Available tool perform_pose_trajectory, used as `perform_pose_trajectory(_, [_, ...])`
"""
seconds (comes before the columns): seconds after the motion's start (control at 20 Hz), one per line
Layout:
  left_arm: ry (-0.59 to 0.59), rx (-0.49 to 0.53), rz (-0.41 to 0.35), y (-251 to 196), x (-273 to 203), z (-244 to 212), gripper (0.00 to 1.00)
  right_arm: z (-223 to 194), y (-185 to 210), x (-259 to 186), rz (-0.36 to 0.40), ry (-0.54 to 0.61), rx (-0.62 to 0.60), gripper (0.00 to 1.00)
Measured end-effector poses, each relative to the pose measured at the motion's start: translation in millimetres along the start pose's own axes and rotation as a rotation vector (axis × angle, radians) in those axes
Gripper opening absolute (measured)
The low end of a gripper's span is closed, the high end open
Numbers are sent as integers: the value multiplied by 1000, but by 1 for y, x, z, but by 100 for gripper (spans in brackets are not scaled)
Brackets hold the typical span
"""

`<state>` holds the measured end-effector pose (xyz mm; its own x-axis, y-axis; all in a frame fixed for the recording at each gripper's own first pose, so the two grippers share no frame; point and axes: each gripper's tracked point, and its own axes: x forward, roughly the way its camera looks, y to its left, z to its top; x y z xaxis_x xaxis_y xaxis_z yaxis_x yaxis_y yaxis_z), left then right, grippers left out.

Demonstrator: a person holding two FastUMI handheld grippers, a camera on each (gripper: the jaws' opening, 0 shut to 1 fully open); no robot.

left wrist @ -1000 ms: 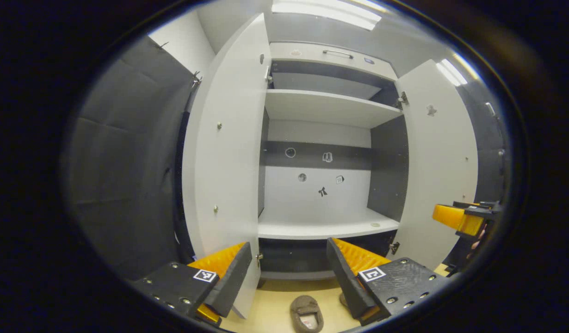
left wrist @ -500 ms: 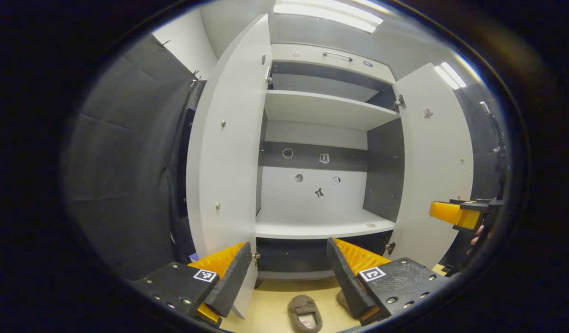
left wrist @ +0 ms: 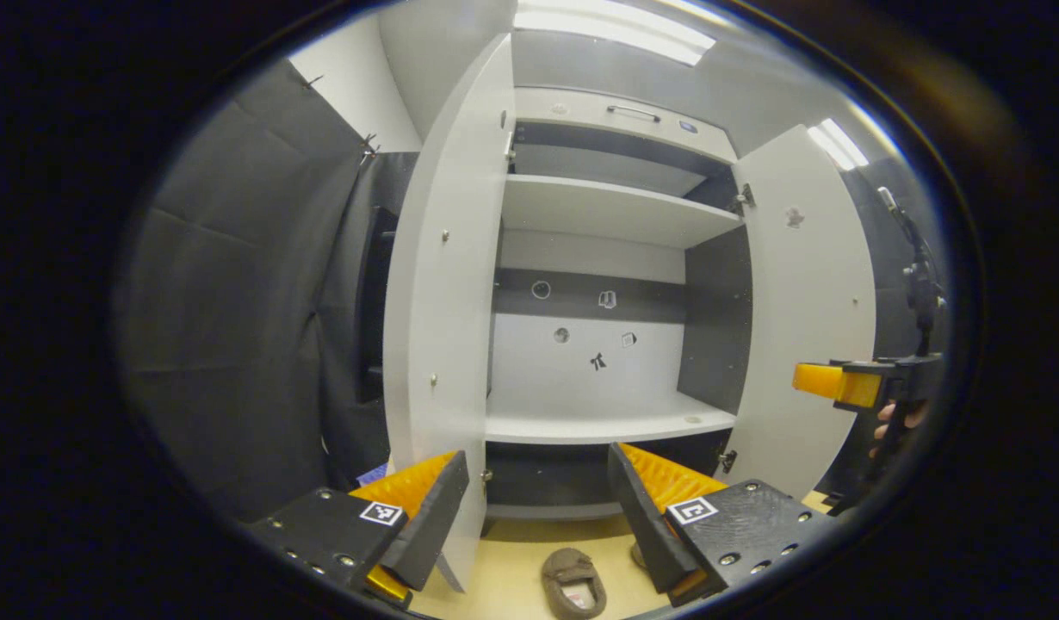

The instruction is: Grab one shoe with the right hand and put it into the shoe cabinet, grab the other shoe with the left hand and put it into the shoe cabinet; then close the right door with the right hand and the left door with the left hand.

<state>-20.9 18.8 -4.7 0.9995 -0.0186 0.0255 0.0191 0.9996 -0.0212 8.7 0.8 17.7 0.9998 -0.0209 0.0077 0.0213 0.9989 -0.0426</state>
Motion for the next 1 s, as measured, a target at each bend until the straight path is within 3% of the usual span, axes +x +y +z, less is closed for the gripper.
perform_pose_trajectory(0.25, [10,5,14,7,-4,-5,94,-14,14,7,33,60,0,96])
perform_pose_trajectory(0.3, [12,10,16,8,-6,-6,94,-21,17,10,45,86,8,92])
perform_pose_trajectory(0.45, [27,36,24,9,-8,-10,94,-44,28,19,76,146,10,96])
perform_pose_trajectory(0.65, [81,33,23,4,-15,-21,94,-90,45,32,134,248,51,92])
perform_pose_trajectory(0.7, [90,37,30,3,-17,-24,94,-104,49,33,153,283,56,96])
perform_pose_trajectory(0.85, [103,24,50,-3,-25,-28,95,-147,48,37,171,405,63,92])
perform_pose_trajectory(1.0, [108,0,70,-7,-32,-33,95,-185,44,38,186,501,46,96])
